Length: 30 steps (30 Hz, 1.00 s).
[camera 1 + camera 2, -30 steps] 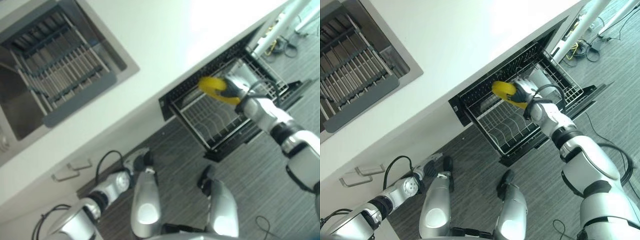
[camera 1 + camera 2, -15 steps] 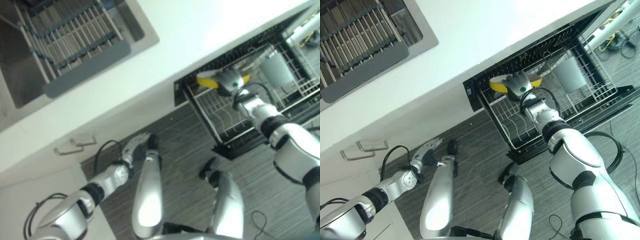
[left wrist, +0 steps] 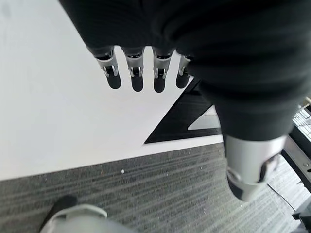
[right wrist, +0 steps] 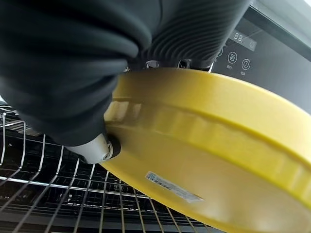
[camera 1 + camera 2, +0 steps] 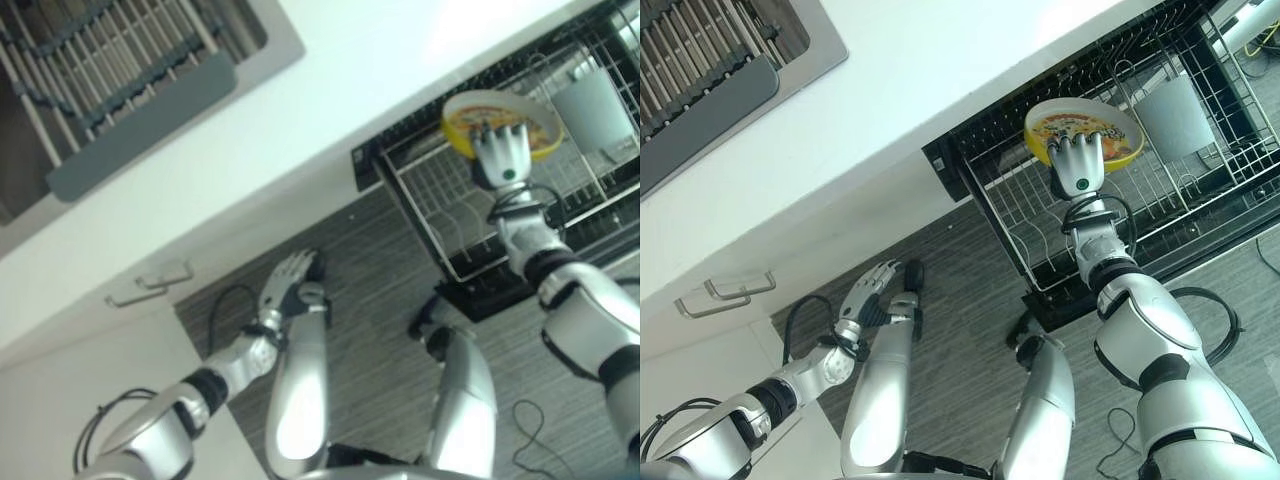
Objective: Place the dishes in the dishwasher.
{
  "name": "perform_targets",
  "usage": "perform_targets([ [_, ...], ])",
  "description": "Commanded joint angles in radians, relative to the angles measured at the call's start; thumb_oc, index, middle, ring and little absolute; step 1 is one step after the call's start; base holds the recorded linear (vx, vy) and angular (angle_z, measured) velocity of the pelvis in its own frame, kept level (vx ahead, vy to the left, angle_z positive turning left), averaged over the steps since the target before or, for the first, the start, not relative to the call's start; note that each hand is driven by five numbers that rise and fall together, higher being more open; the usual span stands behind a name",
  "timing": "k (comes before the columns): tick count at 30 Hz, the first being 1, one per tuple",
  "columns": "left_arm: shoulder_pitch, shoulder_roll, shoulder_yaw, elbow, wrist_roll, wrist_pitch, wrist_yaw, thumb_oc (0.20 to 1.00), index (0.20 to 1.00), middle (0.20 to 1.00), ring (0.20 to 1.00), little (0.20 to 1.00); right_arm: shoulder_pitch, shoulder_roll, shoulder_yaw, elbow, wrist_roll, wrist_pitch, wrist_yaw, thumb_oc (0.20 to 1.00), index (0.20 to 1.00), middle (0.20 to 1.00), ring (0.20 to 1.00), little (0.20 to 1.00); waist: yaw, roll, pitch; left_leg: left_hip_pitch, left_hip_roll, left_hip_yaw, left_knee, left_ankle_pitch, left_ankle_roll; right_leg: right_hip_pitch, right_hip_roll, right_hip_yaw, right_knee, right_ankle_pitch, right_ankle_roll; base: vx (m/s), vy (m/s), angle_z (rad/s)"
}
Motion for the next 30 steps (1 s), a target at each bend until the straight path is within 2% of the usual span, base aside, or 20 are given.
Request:
perform_targets([
  [1, 0.017, -0.011, 0.011, -0.06, 0.028, -0.043, 0.059, 1.0, 1.0, 1.0, 1.0, 1.0, -0.091, -0.06, -0.05, 0.045, 0.132, 0.073, -0.059, 0.2, 0.2, 0.2, 0.2, 0.2, 0.004, 0.057, -0.025, -0.043, -0.061, -0.011, 0.031, -0.05, 0.103, 0.013, 0.07, 0.026, 0.035, 0.014, 0.005, -0.03, 0.03, 0.04],
  [5, 0.019, -0.009, 0.012, -0.103, 0.024, -0.024, 0.065, 1.0, 1.0, 1.0, 1.0, 1.0, -0.069, -0.056, -0.093, 0.057, 0.176, 0.055, -0.054, 0.2, 0.2, 0.2, 0.2, 0.2, 0.002, 0.066, -0.025, -0.058, -0.066, -0.008, 0.025, -0.048, 0.104, -0.002, 0.068, 0.025, 0.032, 0.017, 0.005, -0.02, 0.023, 0.07],
  [6, 0.013, -0.012, 0.013, -0.108, 0.019, -0.023, 0.06, 1.0, 1.0, 1.0, 1.0, 1.0, -0.07, -0.051, -0.105, 0.063, 0.177, 0.021, -0.052, 0.209, 0.209, 0.209, 0.209, 0.209, 0.002, 0.07, -0.025, -0.06, -0.069, -0.006, 0.023, -0.047, 0.104, -0.004, 0.066, 0.024, 0.028, 0.019, 0.005, -0.02, 0.021, 0.06],
  [7, 0.01, -0.013, 0.011, -0.111, 0.015, -0.024, 0.06, 1.0, 1.0, 1.0, 1.0, 1.0, -0.073, -0.048, -0.11, 0.063, 0.193, -0.003, -0.04, 1.0, 1.0, 1.0, 1.0, 1.0, 0.002, 0.072, -0.025, -0.062, -0.07, -0.006, 0.023, -0.047, 0.104, -0.006, 0.065, 0.024, 0.026, 0.02, 0.005, 0.0, 0.0, 0.0],
  [8, 0.006, -0.018, 0.008, -0.12, 0.014, -0.021, 0.06, 1.0, 1.0, 1.0, 1.0, 1.0, -0.076, -0.038, -0.124, 0.062, 0.222, -0.07, -0.05, 1.0, 1.0, 1.0, 1.0, 1.0, 0.003, 0.077, -0.025, -0.065, -0.073, -0.004, 0.018, -0.044, 0.103, -0.009, 0.064, 0.023, 0.021, 0.022, 0.005, -0.03, 0.037, 0.0],
  [9, 0.002, -0.025, 0.003, -0.122, 0.009, -0.019, 0.064, 1.0, 1.0, 1.0, 1.0, 1.0, -0.089, -0.022, -0.129, 0.06, 0.18, -0.113, -0.014, 1.0, 1.0, 1.0, 1.0, 1.0, 0.005, 0.082, -0.025, -0.066, -0.076, -0.003, 0.016, -0.044, 0.102, -0.011, 0.062, 0.024, 0.017, 0.022, 0.005, -0.03, 0.045, -0.01],
  [11, -0.001, -0.034, 0.011, -0.133, 0.007, -0.014, 0.055, 1.0, 1.0, 1.0, 1.0, 1.0, -0.084, -0.011, -0.128, 0.055, 0.18, -0.159, 0.024, 1.0, 1.0, 1.0, 1.0, 1.0, 0.007, 0.089, -0.025, -0.071, -0.076, -0.002, 0.014, -0.042, 0.103, -0.018, 0.059, 0.024, 0.02, 0.023, 0.004, -0.01, 0.02, 0.0],
  [12, -0.003, -0.041, 0.013, -0.133, 0.006, -0.011, 0.052, 1.0, 1.0, 1.0, 1.0, 1.0, -0.064, 0.003, -0.135, 0.059, 0.233, -0.237, 0.084, 1.0, 1.0, 1.0, 1.0, 1.0, 0.009, 0.09, -0.025, -0.071, -0.08, -0.001, 0.009, -0.041, 0.102, -0.016, 0.057, 0.02, 0.015, 0.022, 0.003, 0.0, 0.0, 0.0],
  [13, -0.004, -0.042, 0.013, -0.133, 0.006, -0.012, 0.052, 1.0, 1.0, 1.0, 1.0, 1.0, -0.064, 0.006, -0.136, 0.06, 0.244, -0.248, 0.099, 1.0, 1.0, 1.0, 1.0, 1.0, 0.01, 0.09, -0.025, -0.07, -0.081, -0.001, 0.008, -0.04, 0.101, -0.015, 0.056, 0.02, 0.013, 0.022, 0.003, -0.02, -0.001, 0.04],
  [15, -0.004, -0.041, 0.015, -0.14, 0.006, -0.016, 0.045, 1.0, 1.0, 1.0, 1.0, 1.0, -0.066, 0.023, -0.146, 0.066, 0.43, -0.326, 0.301, 1.0, 1.0, 1.0, 1.0, 1.0, 0.013, 0.094, -0.025, -0.066, -0.083, -0.001, 0.001, -0.038, 0.099, -0.012, 0.055, 0.018, 0.006, 0.024, 0.001, 0.0, 0.0, 0.0],
  [16, -0.004, -0.039, 0.025, -0.155, 0.0, -0.011, 0.032, 1.0, 1.0, 1.0, 1.0, 1.0, -0.041, 0.045, -0.166, 0.074, 0.568, -0.322, 0.463, 1.0, 1.0, 1.0, 1.0, 1.0, 0.013, 0.095, -0.025, -0.06, -0.081, 0.002, -0.004, -0.036, 0.097, -0.009, 0.054, 0.018, 0.005, 0.023, -0.002, 0.0, 0.0, 0.0],
  [18, 0.001, -0.031, 0.04, -0.18, -0.01, 0.006, 0.017, 1.0, 1.0, 1.0, 1.0, 1.0, 0.027, 0.059, -0.196, 0.08, 0.707, -0.339, 0.531, 1.0, 1.0, 1.0, 1.0, 1.0, 0.008, 0.089, -0.025, -0.055, -0.078, 0.005, -0.003, -0.038, 0.098, -0.007, 0.055, 0.022, 0.009, 0.021, -0.005, 0.0, 0.0, 0.0],
  [20, -0.006, -0.025, 0.052, -0.194, -0.028, 0.018, 0.006, 1.0, 1.0, 1.0, 1.0, 1.0, 0.055, 0.08, -0.257, 0.077, 0.767, -0.341, 0.538, 1.0, 1.0, 1.0, 1.0, 1.0, 0.0, 0.086, -0.025, -0.057, -0.077, 0.007, 0.007, -0.041, 0.099, -0.013, 0.059, 0.029, 0.018, 0.019, -0.008, 0.0, 0.018, 0.0],
  [22, -0.009, -0.026, 0.057, -0.196, -0.033, 0.02, 0.005, 1.0, 1.0, 1.0, 1.0, 1.0, 0.061, 0.086, -0.288, 0.079, 0.744, -0.348, 0.525, 1.0, 1.0, 1.0, 1.0, 1.0, -0.003, 0.087, -0.025, -0.058, -0.075, 0.01, 0.005, -0.039, 0.097, -0.016, 0.06, 0.032, 0.019, 0.02, -0.008, -0.02, 0.043, -0.02],
  [24, -0.015, -0.045, 0.06, -0.184, -0.036, 0.032, 0.011, 1.0, 1.0, 1.0, 1.0, 1.0, 0.063, 0.096, -0.318, 0.076, 0.722, -0.372, 0.47, 1.0, 1.0, 1.0, 1.0, 1.0, -0.007, 0.09, -0.025, -0.055, -0.075, 0.015, -0.006, -0.028, 0.094, -0.016, 0.065, 0.035, 0.016, 0.023, -0.008, -0.03, 0.048, -0.02],
  [25, -0.015, -0.055, 0.059, -0.173, -0.035, 0.032, 0.015, 1.0, 1.0, 1.0, 1.0, 1.0, 0.059, 0.098, -0.326, 0.072, 0.759, -0.39, 0.454, 1.0, 1.0, 1.0, 1.0, 1.0, -0.008, 0.092, -0.025, -0.05, -0.075, 0.017, -0.011, -0.024, 0.093, -0.013, 0.066, 0.037, 0.012, 0.025, -0.008, -0.03, 0.045, -0.04],
  [27, -0.016, -0.075, 0.058, -0.152, -0.035, 0.041, 0.023, 1.0, 1.0, 1.0, 1.0, 1.0, 0.05, 0.115, -0.362, 0.061, 0.949, -0.447, 0.423, 1.0, 1.0, 1.0, 1.0, 1.0, -0.01, 0.095, -0.025, -0.032, -0.074, 0.021, -0.024, -0.018, 0.092, 0.002, 0.068, 0.04, 0.004, 0.028, -0.008, -0.02, 0.041, -0.03],
  [28, -0.014, -0.08, 0.059, -0.147, -0.035, 0.046, 0.022, 1.0, 1.0, 1.0, 1.0, 1.0, 0.045, 0.129, -0.395, 0.05, 0.996, -0.474, 0.403, 1.0, 1.0, 1.0, 1.0, 1.0, -0.011, 0.096, -0.025, -0.019, -0.074, 0.023, -0.03, -0.017, 0.089, 0.011, 0.069, 0.043, -0.002, 0.028, -0.009, -0.02, 0.055, 0.0],
  [29, -0.011, -0.088, 0.064, -0.137, -0.036, 0.054, 0.02, 1.0, 1.0, 1.0, 1.0, 1.0, 0.038, 0.15, -0.452, 0.027, 1.018, -0.529, 0.34, 1.0, 1.0, 1.0, 1.0, 1.0, -0.014, 0.098, -0.025, 0.002, -0.074, 0.028, -0.043, -0.015, 0.086, 0.03, 0.071, 0.047, -0.016, 0.028, -0.008, -0.04, 0.094, -0.05],
  [30, -0.004, -0.103, 0.07, -0.109, -0.035, 0.058, 0.021, 1.0, 1.0, 1.0, 1.0, 1.0, 0.036, 0.177, -0.494, -0.011, 0.988, -0.55, 0.307, 1.0, 1.0, 1.0, 1.0, 1.0, -0.02, 0.098, -0.025, 0.041, -0.073, 0.043, -0.073, -0.007, 0.08, 0.061, 0.076, 0.052, -0.047, 0.033, -0.006, -0.05, 0.122, -0.12],
])
